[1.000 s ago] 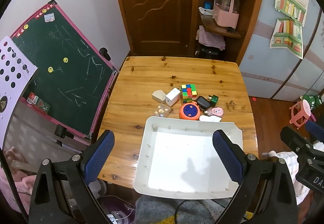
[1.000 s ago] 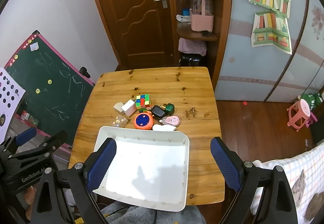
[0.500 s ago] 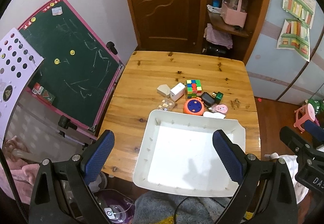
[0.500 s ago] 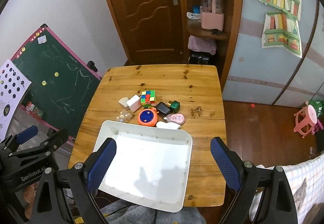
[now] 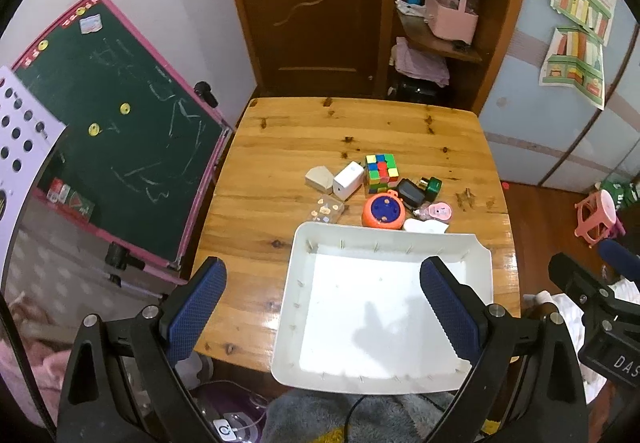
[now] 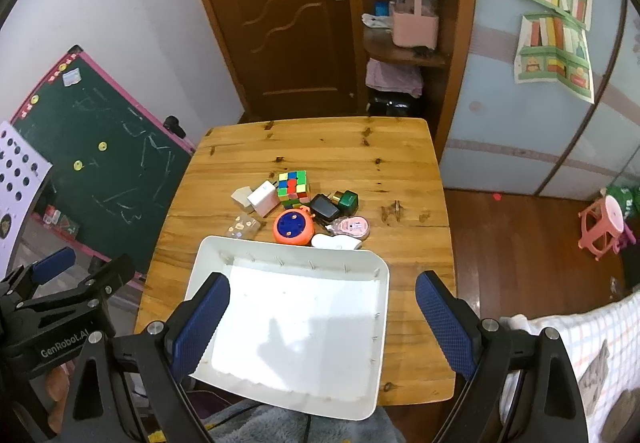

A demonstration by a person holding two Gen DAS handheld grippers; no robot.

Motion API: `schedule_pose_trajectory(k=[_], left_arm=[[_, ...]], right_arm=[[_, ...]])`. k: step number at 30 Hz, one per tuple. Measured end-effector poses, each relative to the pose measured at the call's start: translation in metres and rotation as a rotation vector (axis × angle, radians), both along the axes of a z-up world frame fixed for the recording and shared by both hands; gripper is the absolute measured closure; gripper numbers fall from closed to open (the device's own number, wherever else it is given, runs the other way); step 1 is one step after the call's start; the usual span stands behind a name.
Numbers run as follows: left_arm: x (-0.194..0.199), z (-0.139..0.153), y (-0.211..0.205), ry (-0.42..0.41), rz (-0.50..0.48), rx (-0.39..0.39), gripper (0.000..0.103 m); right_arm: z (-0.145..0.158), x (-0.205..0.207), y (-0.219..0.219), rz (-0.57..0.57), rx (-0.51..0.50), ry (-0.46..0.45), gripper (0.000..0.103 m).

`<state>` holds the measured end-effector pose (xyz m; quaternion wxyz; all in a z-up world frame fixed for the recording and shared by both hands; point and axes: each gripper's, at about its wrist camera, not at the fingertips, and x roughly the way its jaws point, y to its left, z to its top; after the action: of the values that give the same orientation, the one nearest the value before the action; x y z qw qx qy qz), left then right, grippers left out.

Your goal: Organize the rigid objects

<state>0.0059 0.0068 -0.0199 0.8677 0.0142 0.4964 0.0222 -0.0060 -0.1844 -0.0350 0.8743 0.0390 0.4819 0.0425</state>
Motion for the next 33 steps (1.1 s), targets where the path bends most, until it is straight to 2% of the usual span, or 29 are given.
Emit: schedule_pose_trajectory(k=[17, 33], left_arm=[[0.02, -0.006, 0.011, 0.021, -0.113, -0.031, 0.005], [0.02, -0.01, 0.009, 0.038, -0.143, -0.038, 0.005]], right_arm=[[0.002, 0.008, 0.025, -0.083, -0.041, 0.019, 0.009], [0.001, 0.004, 0.029, -0.092, -0.05, 0.033, 0.009]])
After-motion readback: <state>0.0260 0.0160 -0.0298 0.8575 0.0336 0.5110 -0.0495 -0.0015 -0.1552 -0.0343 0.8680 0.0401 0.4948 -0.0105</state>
